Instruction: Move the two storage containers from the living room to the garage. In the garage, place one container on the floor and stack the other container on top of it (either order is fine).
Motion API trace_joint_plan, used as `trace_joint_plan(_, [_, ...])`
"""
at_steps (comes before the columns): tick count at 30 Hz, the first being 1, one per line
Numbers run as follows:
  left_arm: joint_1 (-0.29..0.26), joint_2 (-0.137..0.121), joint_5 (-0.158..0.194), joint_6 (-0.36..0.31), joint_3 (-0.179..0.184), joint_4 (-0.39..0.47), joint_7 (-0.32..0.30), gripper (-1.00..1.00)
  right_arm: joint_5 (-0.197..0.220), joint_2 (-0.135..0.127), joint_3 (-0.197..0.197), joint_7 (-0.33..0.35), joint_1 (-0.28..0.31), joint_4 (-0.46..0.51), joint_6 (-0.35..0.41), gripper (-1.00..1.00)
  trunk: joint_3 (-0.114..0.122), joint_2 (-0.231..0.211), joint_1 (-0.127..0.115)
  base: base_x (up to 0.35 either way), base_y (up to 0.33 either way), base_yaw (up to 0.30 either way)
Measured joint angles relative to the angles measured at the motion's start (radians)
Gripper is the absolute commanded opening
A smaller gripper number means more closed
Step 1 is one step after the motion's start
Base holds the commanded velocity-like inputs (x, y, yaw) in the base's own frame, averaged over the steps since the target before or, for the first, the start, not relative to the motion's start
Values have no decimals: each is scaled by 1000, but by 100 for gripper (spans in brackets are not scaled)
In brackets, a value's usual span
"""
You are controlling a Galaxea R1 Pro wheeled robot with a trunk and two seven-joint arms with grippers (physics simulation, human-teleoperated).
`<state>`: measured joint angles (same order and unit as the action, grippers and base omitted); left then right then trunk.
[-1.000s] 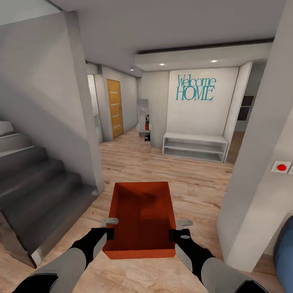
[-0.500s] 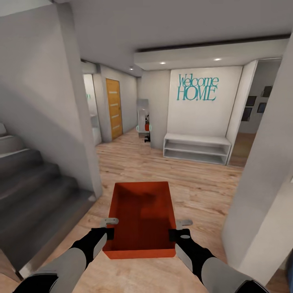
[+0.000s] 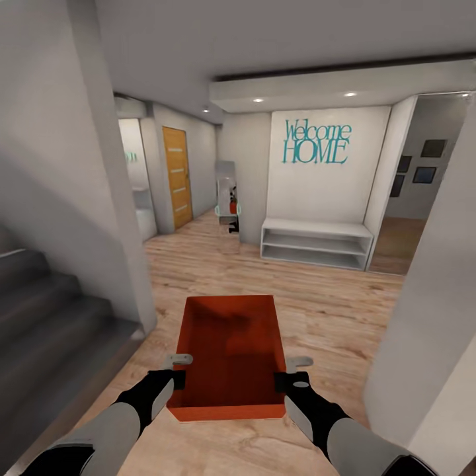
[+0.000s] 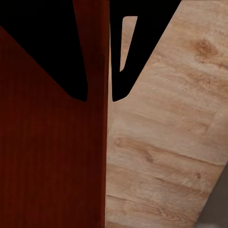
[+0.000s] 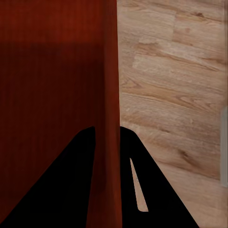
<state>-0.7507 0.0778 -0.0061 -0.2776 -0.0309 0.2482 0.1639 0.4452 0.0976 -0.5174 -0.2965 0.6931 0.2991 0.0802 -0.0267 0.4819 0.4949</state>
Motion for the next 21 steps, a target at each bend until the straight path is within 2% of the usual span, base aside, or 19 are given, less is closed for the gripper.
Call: trace_joint_plan(21, [0, 0, -1, 0, -1, 0, 0, -100, -1, 0, 1, 1, 0, -1, -1, -100, 0, 0, 0, 324, 0, -13])
